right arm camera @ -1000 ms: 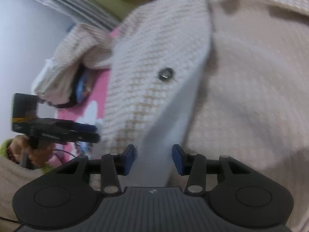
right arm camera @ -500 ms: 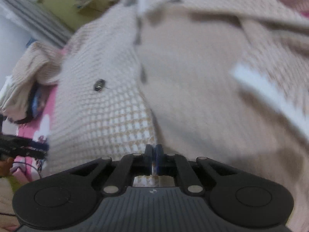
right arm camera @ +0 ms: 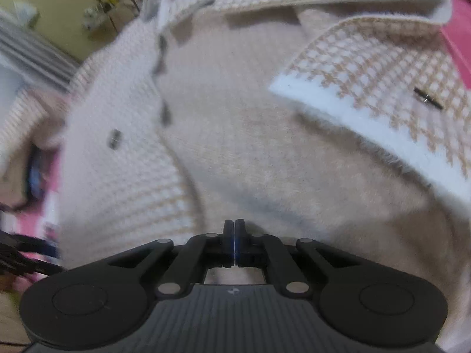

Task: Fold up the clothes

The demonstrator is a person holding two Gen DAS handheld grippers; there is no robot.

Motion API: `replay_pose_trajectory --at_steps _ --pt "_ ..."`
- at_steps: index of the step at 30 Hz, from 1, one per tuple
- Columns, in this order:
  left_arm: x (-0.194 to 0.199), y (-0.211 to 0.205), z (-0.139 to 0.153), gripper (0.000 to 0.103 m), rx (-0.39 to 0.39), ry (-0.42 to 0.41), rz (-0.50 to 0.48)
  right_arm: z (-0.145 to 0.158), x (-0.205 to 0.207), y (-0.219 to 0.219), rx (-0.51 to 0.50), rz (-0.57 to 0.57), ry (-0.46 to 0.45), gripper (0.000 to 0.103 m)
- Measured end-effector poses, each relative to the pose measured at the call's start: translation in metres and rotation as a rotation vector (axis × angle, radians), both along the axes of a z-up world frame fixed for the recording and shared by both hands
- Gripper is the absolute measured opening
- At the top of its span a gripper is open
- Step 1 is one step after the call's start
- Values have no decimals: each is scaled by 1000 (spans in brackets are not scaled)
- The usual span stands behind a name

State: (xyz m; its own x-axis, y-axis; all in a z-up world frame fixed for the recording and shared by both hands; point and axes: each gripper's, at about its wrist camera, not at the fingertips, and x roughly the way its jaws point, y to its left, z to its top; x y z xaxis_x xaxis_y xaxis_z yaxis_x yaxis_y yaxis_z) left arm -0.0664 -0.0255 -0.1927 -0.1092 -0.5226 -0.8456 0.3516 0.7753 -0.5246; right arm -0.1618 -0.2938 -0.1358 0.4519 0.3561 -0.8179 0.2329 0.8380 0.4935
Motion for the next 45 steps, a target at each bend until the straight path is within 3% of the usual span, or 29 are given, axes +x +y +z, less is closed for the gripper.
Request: replay_pose_trajectory --at_steps 2,4,5,7,8,9,10,11,13,17,20,22,25,28,29,31,33,38,41,45 --pt "1 6 -2 72 -21 22 26 5 0 1 85 6 -31 9" --pt "2 11 -4 72 -42 44 51 6 4 9 114 40 -31 32" --pt "2 13 -6 71 -50 54 58 4 8 16 102 66 -19 50" --pt "2 14 -8 66 -58 66 65 -5 12 25 81 112 13 50" --pt "2 13 -9 56 -58 69 65 -10 13 29 70 131 29 43" --pt "2 13 -9 39 -54 72 64 -13 14 34 56 151 41 28" --pt "2 13 -10 29 -52 76 62 -13 15 39 32 176 41 22" --pt "1 12 -12 10 -59 89 59 -13 16 45 8 200 40 12" --pt "-1 8 -7 5 -77 67 39 -5 21 54 -32 228 26 6" --pt "-7 4 18 4 -98 -10 -51 20 22 55 -78 259 -1 5" --pt "-8 2 10 4 -63 26 -81 21 22 59 -130 299 25 5" --pt "-7 0 -7 4 -13 82 -92 5 26 71 -188 347 71 5" --pt "-3 3 -17 6 -5 116 -77 -12 31 87 -253 389 93 5" --pt "-3 9 -16 12 -6 109 -78 -4 34 93 -284 400 102 15" --pt "-4 11 -10 19 3 89 -89 1 35 93 -297 398 108 23" --pt "-7 13 4 29 26 32 -109 14 36 86 -322 385 98 27" --pt "-7 19 19 34 47 -36 -118 32 36 79 -350 360 45 27" --pt "16 33 50 35 59 -150 -72 73 56 96 -357 369 -215 27" --pt "34 34 63 35 49 -235 -30 72 74 126 -352 465 -351 27" --pt "50 13 44 35 31 -292 -2 37 100 146 -435 560 -387 25"
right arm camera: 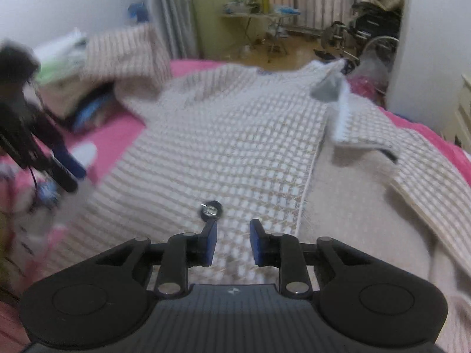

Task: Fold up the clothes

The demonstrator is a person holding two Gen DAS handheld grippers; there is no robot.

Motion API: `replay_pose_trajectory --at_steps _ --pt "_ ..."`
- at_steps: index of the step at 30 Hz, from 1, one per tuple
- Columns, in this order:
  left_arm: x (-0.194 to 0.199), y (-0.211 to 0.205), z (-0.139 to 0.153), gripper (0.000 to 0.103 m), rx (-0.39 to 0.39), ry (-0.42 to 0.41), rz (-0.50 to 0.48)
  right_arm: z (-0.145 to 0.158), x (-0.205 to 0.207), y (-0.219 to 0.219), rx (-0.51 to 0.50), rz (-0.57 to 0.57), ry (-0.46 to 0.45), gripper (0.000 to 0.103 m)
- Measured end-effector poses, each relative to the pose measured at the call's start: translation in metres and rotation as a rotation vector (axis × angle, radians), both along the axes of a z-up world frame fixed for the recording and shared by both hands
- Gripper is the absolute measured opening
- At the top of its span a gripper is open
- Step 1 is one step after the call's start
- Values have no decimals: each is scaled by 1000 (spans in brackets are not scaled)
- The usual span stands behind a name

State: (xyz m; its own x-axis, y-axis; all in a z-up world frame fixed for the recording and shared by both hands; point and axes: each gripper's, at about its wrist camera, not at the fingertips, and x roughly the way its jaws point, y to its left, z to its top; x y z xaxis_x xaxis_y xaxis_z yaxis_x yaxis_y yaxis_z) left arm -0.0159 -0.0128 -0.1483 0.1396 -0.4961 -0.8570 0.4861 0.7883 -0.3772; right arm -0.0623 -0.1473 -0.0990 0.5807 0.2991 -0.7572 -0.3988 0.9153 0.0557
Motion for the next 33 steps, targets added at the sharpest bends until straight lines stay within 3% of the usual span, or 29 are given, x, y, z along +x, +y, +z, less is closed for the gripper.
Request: replay_pose_trajectory --at_steps 3,4,7,11,14,16,18,20,22,23,25,26,30,33 --pt "7 -10 -31 34 46 20 21 -46 16 -18 -47 -29 90 24" --pt "9 -12 -41 34 66 32 28 -45 16 -25 -9 -29 86 24" --pt "14 -14 -32 34 63 36 6 -24 28 -26 -19 -42 116 24" --pt "23 -25 -16 35 119 13 -52 2 53 -40 8 -91 17 24" --pt "35 -40 -3 35 185 -27 -120 3 83 -50 -133 -180 -90 27" --pt "44 -49 6 35 211 -57 -164 -4 91 -46 -288 -120 -166 33" --pt "56 -68 10 37 231 -104 -192 -15 95 -37 -425 -23 -230 58" --pt "67 -83 11 37 226 -150 -219 -29 99 -27 -537 71 -286 58" --pt "76 -97 9 37 210 -199 -223 -39 109 -22 -567 98 -318 55" --pt "81 -104 6 37 202 -219 -214 -40 118 -22 -560 103 -317 47" --pt "86 -112 -1 37 182 -242 -187 -36 135 -26 -516 96 -305 14" --pt "89 -115 -4 37 175 -248 -167 -24 145 -34 -453 56 -299 9" --pt "94 -119 -8 37 145 -223 -121 39 187 -88 -107 -197 -298 8" --pt "97 -126 -9 37 157 -242 -120 69 220 -127 134 -351 -293 9"
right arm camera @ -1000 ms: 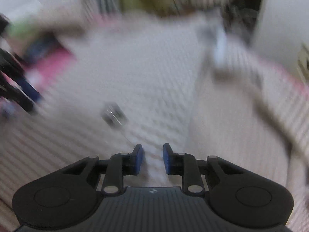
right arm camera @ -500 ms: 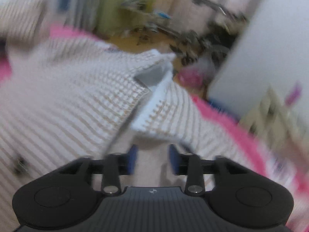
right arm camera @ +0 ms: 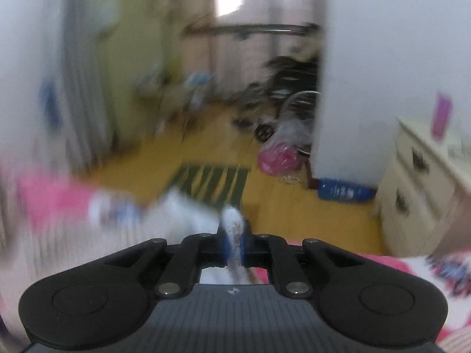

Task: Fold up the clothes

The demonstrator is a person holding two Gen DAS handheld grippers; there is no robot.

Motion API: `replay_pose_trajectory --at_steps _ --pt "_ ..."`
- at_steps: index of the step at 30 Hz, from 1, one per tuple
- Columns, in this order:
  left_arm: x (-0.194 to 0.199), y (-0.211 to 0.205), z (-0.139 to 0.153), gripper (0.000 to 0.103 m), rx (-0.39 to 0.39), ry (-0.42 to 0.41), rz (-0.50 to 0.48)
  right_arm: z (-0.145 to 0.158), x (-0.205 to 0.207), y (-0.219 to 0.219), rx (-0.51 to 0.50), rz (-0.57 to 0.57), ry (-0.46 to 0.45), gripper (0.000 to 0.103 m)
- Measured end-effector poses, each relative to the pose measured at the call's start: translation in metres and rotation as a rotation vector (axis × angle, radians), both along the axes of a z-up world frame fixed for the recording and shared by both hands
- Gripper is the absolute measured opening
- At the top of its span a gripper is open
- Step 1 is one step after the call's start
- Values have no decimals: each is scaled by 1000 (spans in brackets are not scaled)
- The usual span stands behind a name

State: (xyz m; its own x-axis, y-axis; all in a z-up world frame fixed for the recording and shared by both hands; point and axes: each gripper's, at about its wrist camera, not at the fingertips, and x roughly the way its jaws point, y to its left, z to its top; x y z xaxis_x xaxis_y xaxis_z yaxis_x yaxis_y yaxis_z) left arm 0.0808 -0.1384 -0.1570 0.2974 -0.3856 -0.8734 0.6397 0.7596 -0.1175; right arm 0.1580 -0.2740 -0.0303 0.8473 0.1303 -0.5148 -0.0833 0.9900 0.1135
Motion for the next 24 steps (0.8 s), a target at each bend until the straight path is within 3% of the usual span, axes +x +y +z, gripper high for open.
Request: replay_pose_trajectory --at_steps 4,7,10,12,17,19,22,24 --pt "8 -15 -4 37 -14 -25 25 22 36 -41 291 -105 -20 9" --pt "13 -24 -10 37 -14 -27 44 7 59 -53 474 -56 70 9" --pt "15 -31 -17 37 1 -17 54 -8 64 -55 482 -59 219 16" --pt "12 -29 -15 37 -8 -12 58 -1 42 -63 425 -64 183 26" --pt "3 -20 -3 37 -30 -3 47 35 -73 -84 372 31 61 26" --pt "2 -17 1 37 -37 -6 53 44 -129 -81 263 38 60 26" --pt "-1 -12 7 37 -56 -12 65 32 -210 -54 53 46 155 28" --pt "-5 -9 11 37 -58 -18 69 4 -253 -31 -88 15 298 34"
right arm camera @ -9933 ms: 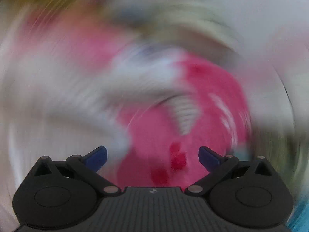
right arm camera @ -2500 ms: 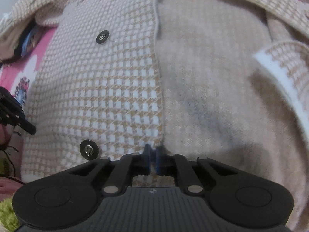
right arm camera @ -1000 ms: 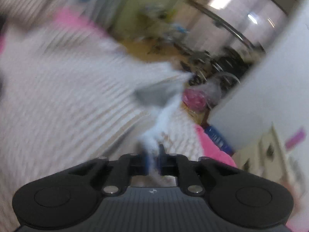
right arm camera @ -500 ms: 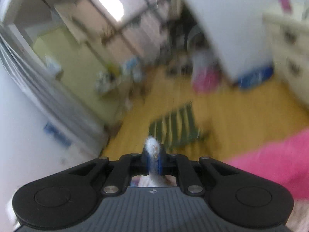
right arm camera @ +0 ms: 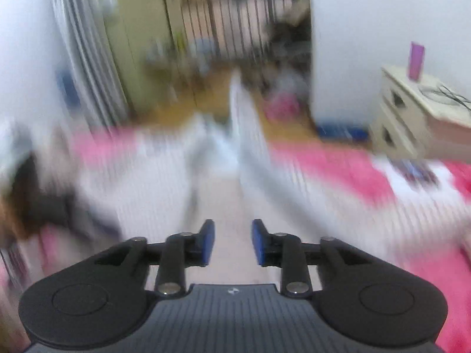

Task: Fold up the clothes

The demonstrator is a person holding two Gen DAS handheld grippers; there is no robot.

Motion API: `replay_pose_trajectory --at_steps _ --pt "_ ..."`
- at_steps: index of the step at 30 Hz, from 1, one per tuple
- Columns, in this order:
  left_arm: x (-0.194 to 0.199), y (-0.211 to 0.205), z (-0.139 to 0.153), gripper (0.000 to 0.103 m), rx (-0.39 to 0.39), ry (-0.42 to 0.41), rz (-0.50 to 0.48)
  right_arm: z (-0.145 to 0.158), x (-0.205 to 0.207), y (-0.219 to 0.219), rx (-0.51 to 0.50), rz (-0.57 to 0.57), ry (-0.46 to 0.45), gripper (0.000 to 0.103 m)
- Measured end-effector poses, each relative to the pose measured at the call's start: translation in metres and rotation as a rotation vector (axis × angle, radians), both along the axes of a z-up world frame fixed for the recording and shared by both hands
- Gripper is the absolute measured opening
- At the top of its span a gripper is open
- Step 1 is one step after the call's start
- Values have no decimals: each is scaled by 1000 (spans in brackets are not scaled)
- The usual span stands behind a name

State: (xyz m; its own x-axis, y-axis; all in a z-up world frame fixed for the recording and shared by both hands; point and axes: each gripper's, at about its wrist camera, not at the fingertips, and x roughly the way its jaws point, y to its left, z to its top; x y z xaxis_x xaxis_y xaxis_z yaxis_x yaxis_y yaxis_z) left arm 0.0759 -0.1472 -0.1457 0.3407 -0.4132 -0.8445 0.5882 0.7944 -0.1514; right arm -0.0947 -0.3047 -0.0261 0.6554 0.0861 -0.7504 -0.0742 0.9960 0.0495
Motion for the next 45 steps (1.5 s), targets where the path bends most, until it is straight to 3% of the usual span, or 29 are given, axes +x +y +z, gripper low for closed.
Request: replay_pose_trajectory --at_steps 2,4,6,10,12,13,14,16,18,20,22,24,26,28,31,34,37,39,42,45 --pt "-6 3 4 37 3 -5 -3 -27 -37 17 -75 -38 105 34" --pt "-13 5 8 37 -1 -2 -6 -47 -65 30 -119 -57 133 35" --pt "-21 7 11 37 -4 2 -9 -62 -83 45 -201 -62 133 49" --pt "-36 8 12 37 2 11 -19 -82 -67 70 -332 16 100 49" --pt "-42 10 12 37 -5 26 -15 -86 -53 75 -411 53 81 35" --pt "-44 10 11 37 -12 32 -12 -85 -52 71 -399 32 79 25" --pt "-47 11 11 37 -14 34 -14 -76 -53 66 -391 -6 50 8" --pt "-52 13 11 37 -14 38 -20 -57 -56 56 -370 -76 -9 8" --pt "-55 14 10 37 -9 40 -30 -21 -70 48 -298 -98 -81 8" --pt "-54 13 7 37 -8 51 -27 13 -91 33 -81 -76 -138 8" --pt "-53 13 4 37 -14 67 -23 40 -122 16 205 24 -183 8" --pt "-52 12 1 37 -25 86 -18 35 -142 3 406 62 -87 8" --pt "-53 12 -1 37 -41 94 -18 11 -155 -6 535 56 64 8" --pt "-54 11 -1 37 -52 101 -22 -26 -165 -9 532 4 197 8" --pt "-54 10 1 37 -43 97 -36 -68 -172 -10 537 -45 304 8" --pt "-42 11 14 37 -12 114 -63 -74 -169 -5 565 -38 290 8" --pt "-1 13 38 38 -65 290 -41 -70 -169 -2 569 -8 283 8" --pt "29 4 55 44 -58 323 -17 -72 -169 -7 591 -15 283 8" --pt "64 -24 72 49 37 151 -37 -72 -177 -19 661 -56 270 8" --pt "94 -52 65 54 20 0 -57 -71 -183 -35 730 -100 244 8"
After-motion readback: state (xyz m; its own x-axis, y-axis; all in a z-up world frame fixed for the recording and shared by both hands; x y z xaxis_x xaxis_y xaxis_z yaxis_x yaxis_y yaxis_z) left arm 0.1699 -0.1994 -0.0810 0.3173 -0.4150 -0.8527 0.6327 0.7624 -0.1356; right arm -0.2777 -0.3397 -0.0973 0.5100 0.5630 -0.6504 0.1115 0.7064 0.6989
